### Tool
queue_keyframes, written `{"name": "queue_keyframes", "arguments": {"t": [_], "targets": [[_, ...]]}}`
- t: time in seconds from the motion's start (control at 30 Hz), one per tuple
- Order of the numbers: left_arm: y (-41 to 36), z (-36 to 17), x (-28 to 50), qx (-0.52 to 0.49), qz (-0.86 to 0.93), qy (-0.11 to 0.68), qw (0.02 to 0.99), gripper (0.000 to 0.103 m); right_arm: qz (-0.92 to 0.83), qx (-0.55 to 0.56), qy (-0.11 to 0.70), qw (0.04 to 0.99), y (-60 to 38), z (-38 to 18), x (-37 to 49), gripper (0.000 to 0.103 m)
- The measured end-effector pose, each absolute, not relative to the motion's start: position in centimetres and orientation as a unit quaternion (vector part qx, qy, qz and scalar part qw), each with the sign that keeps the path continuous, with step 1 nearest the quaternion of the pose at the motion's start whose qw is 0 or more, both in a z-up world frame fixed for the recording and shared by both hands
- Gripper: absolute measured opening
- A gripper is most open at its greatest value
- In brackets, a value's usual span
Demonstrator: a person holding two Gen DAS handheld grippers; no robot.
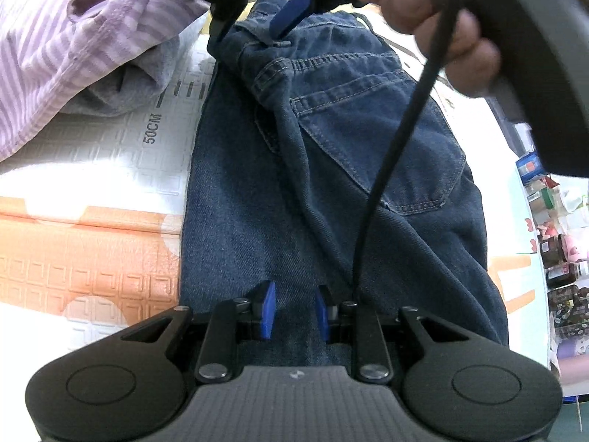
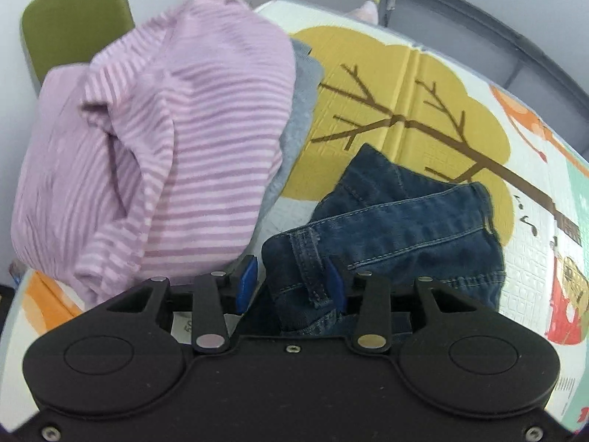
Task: Fold clothes
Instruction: 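Regrasp the folded waistband with the right gripper next to the left gripper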
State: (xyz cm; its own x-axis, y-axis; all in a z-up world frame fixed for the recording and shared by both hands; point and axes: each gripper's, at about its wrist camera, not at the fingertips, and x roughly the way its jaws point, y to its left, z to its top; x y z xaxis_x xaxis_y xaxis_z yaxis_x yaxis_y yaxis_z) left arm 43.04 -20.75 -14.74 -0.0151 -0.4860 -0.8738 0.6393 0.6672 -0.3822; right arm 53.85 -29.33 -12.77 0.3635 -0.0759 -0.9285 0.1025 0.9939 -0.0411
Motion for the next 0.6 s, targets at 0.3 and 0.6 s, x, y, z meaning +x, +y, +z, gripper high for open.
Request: {"name": "queue_keyframes", "arguments": {"t": [0.3,0.6], "targets": [[-20.5,-14.8,42.6,0.064,-0.408,0.576,0.706,0.026,-0.049,-0.057,0.586,0.806,-27.9,-15.8,54.6,0.043],[-20.6,-14.7,42.5,0.069,-0.407,0.574,0.707,0.026,-0.060,-0.055,0.582,0.809,-28.2,-16.9,54.6,0.026]]}}
